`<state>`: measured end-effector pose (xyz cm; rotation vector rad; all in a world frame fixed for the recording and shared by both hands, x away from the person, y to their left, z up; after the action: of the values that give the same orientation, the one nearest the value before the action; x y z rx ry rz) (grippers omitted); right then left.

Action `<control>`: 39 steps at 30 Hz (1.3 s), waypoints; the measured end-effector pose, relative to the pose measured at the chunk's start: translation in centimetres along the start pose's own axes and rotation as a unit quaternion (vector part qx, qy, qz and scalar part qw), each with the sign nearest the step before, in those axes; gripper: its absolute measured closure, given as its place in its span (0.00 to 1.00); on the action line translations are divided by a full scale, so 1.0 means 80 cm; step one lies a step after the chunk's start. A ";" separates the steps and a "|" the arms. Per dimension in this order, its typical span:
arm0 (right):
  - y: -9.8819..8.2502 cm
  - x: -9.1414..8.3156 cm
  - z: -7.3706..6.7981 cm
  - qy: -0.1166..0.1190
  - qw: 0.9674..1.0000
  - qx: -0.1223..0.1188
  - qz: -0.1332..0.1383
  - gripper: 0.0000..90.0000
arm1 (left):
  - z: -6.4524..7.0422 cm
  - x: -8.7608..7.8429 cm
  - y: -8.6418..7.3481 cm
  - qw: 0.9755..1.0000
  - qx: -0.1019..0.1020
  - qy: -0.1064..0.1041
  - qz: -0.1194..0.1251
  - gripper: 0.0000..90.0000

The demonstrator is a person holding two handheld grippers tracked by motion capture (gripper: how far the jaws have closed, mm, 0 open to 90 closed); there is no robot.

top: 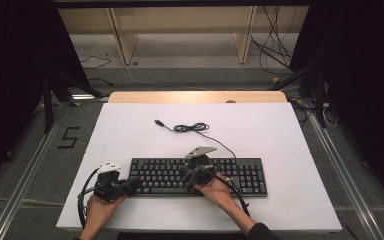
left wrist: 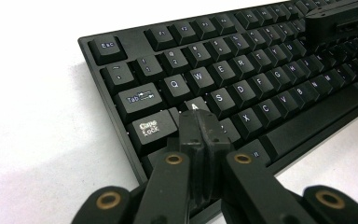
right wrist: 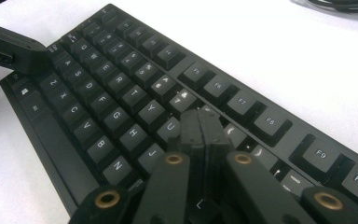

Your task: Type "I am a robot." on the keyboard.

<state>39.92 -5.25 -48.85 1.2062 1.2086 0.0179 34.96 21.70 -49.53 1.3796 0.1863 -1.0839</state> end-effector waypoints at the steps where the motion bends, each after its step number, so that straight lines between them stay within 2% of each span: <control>1: -0.001 0.001 0.000 -0.001 1.000 0.000 -0.003 1.00 | 0.000 0.000 0.000 1.000 0.000 0.000 0.000 0.99; 10: -0.003 0.005 -0.001 -0.008 1.000 -0.004 -0.008 1.00 | -0.001 0.002 -0.001 1.000 -0.001 -0.002 -0.009 0.99; 15: -0.004 0.005 -0.001 -0.010 1.000 -0.001 -0.005 1.00 | -0.001 0.002 -0.001 1.000 -0.001 -0.002 -0.009 0.99; 20: -0.003 0.004 0.000 -0.003 1.000 0.011 -0.005 1.00 | 0.001 0.002 0.000 1.000 0.002 0.002 -0.007 0.99; 24: -0.002 0.001 0.002 0.006 1.000 0.017 0.003 0.95 | 0.001 0.001 0.001 1.000 0.005 0.003 -0.004 0.96; 27: 0.000 -0.004 0.003 0.012 1.000 0.023 0.014 0.89 | 0.001 -0.006 0.003 1.000 0.004 -0.003 0.019 0.94; 28: 0.001 -0.007 0.004 0.014 0.999 0.025 0.018 0.87 | 0.001 -0.006 0.003 1.000 0.004 -0.003 0.019 0.93; 29: 0.002 -0.009 0.005 0.019 0.999 0.025 0.022 0.85 | 0.001 -0.008 0.004 0.999 0.001 -0.010 0.032 0.91; 33: 0.005 -0.016 0.004 0.034 0.998 0.026 0.039 0.72 | 0.002 -0.013 0.006 0.999 0.002 -0.020 0.050 0.86; 36: 0.006 -0.020 0.002 0.041 0.998 0.021 0.048 0.61 | 0.003 -0.014 0.007 0.998 0.003 -0.029 0.058 0.79; 39: 0.006 -0.023 0.000 0.046 0.997 0.019 0.051 0.55 | 0.004 -0.015 0.009 0.997 0.002 -0.032 0.066 0.73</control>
<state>39.37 -6.10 -47.19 1.3121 1.2297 0.1283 34.64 21.93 -48.15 1.3384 0.0447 -1.0167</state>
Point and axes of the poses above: each handheld gripper's, and its own axes: x roughly forward along the jaws, y roughly out of its top, z roughly to its right, the point moved 2 cm from there along x, roughly forward along the jaws, and after that the axes turned 1 degree about -z, right-handed, at the moved point
